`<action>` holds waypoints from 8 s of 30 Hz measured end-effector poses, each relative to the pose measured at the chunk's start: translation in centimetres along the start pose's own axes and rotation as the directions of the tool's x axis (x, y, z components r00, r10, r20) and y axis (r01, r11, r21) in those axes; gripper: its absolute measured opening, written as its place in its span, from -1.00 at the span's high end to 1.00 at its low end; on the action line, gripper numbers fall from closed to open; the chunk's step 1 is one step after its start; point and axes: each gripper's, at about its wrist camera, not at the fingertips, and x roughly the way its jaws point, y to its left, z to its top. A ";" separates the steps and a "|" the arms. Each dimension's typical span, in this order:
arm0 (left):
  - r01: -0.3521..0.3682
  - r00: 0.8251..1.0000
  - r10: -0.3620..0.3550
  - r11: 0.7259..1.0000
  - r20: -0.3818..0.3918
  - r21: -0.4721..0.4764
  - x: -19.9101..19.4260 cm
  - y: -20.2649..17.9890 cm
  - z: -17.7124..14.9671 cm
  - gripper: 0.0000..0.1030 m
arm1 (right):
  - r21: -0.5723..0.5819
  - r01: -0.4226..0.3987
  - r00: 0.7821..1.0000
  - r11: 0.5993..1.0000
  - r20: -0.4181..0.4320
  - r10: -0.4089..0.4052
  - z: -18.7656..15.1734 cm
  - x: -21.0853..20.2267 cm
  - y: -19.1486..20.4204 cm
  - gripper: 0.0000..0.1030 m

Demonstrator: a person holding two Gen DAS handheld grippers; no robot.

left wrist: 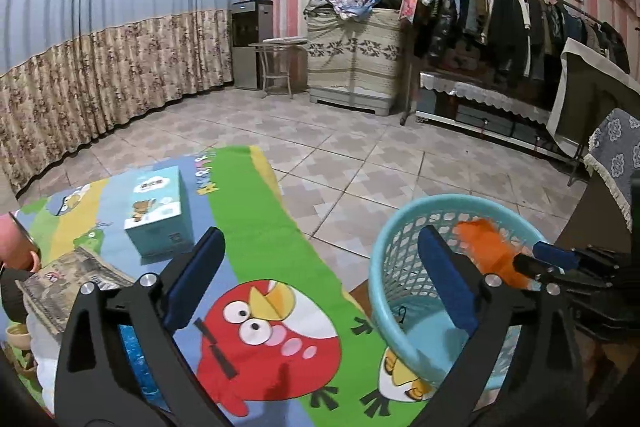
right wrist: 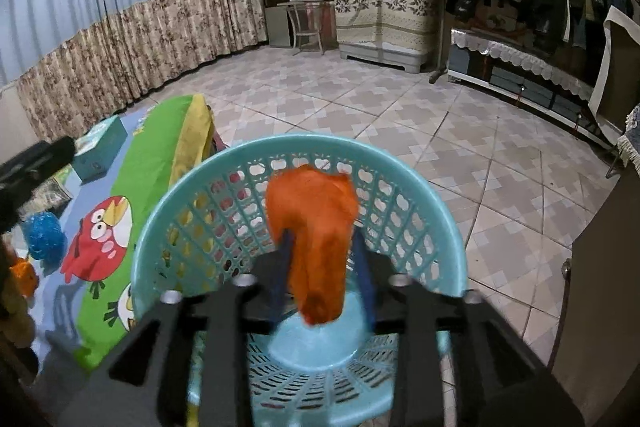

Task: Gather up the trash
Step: 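Open the left tool and right tool to drop both bags into the basket, then move both tools back over the play mat toward the scattered trash, then grasp the crumpled brown paper with the left tool while the right tool grasps an orange peel, then carry the brown paper and orange peel over the blue basket, then open both tools to drop the paper and peel into the basket, then move both tools back over the play mat toward the remaining trash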

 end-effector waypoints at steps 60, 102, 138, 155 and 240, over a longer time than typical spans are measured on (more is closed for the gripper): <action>-0.419 0.892 0.328 0.857 -0.310 -0.300 -12.0 35.5 -15.4 -0.50 | -0.337 -0.202 0.977 0.920 0.004 0.215 -6.6 -6.5 29.0 -0.88; -0.445 0.890 0.378 0.841 -0.255 -0.307 -17.3 36.3 -16.6 0.17 | -0.383 -0.238 0.971 0.892 -0.098 0.217 -8.8 -3.9 32.5 -0.78; -0.295 0.953 0.278 0.940 -0.117 -0.171 -14.3 22.5 -8.4 0.17 | -0.300 -0.207 0.965 0.931 0.092 0.244 -2.2 -11.2 19.0 0.20; -0.146 0.987 0.140 0.987 -0.083 -0.069 -8.4 11.7 -4.5 0.16 | -0.022 -0.049 0.987 0.999 0.151 0.052 -1.4 -8.2 5.0 0.20; -0.156 0.987 0.153 0.986 -0.046 -0.058 -5.2 6.5 -3.8 -0.89 | 0.073 0.053 0.983 0.996 0.170 -0.065 -2.1 -4.8 2.8 -0.77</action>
